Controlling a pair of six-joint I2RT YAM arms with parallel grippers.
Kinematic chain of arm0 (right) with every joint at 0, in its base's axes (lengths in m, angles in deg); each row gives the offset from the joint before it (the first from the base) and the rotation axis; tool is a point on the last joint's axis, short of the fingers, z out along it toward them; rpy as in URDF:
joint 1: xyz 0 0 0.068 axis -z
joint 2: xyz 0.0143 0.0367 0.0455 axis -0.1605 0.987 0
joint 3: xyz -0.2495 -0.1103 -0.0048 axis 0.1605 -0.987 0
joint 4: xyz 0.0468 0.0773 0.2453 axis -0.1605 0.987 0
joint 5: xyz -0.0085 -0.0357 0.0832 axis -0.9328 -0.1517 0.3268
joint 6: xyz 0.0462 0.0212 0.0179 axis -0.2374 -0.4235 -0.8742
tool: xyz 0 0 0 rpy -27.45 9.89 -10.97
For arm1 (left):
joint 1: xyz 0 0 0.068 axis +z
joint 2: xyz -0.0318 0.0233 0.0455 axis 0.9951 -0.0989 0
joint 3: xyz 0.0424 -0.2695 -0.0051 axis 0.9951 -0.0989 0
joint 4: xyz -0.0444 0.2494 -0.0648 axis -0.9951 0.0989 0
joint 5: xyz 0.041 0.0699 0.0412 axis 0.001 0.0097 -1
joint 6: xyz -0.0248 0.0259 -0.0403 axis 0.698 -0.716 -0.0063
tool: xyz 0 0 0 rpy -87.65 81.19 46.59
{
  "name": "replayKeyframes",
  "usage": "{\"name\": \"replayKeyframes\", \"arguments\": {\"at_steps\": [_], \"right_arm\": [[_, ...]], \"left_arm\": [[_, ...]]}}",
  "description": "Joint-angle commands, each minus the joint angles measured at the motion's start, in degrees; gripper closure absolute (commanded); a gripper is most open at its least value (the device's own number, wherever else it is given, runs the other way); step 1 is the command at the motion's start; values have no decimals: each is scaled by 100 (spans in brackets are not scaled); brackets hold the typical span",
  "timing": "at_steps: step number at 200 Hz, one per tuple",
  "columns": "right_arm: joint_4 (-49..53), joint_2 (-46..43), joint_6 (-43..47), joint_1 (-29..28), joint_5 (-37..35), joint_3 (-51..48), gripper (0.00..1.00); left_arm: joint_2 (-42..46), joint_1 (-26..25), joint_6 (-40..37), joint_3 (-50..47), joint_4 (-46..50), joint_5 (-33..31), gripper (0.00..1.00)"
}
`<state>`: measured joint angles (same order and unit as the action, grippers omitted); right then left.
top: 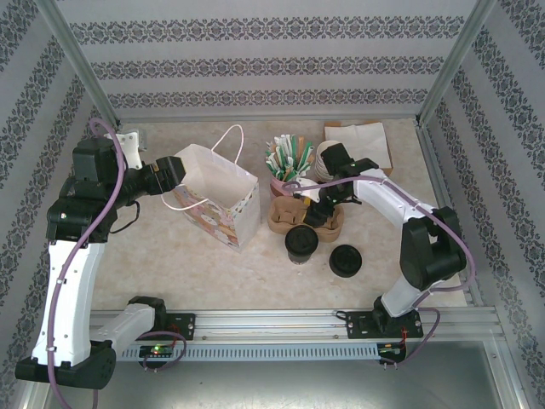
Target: Pack the takeout coffee
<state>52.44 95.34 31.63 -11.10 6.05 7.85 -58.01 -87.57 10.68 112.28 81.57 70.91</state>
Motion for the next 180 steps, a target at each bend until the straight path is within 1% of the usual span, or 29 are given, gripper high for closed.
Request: {"name": "replayKeyframes", "arguments": {"at_steps": [1, 88, 103, 120, 153, 180], "right_arm": [[130, 97, 181, 72, 184, 99, 39], [107, 273, 216, 25, 1, -7, 41], [86, 269, 220, -1, -8, -42, 43], [64, 247, 216, -36, -8, -69, 48], [43, 186, 149, -67, -40, -134, 48], [-15, 154, 155, -81, -200, -232, 46]], "left_arm": [[31, 79, -55, 165, 89, 83, 24], [43, 78, -16, 151, 67, 90, 24], [42, 78, -10, 148, 73, 90, 24], [54, 78, -15, 139, 76, 83, 24], [61, 78, -19, 119, 75, 73, 24], [83, 79, -29, 96, 66, 61, 24]]}}
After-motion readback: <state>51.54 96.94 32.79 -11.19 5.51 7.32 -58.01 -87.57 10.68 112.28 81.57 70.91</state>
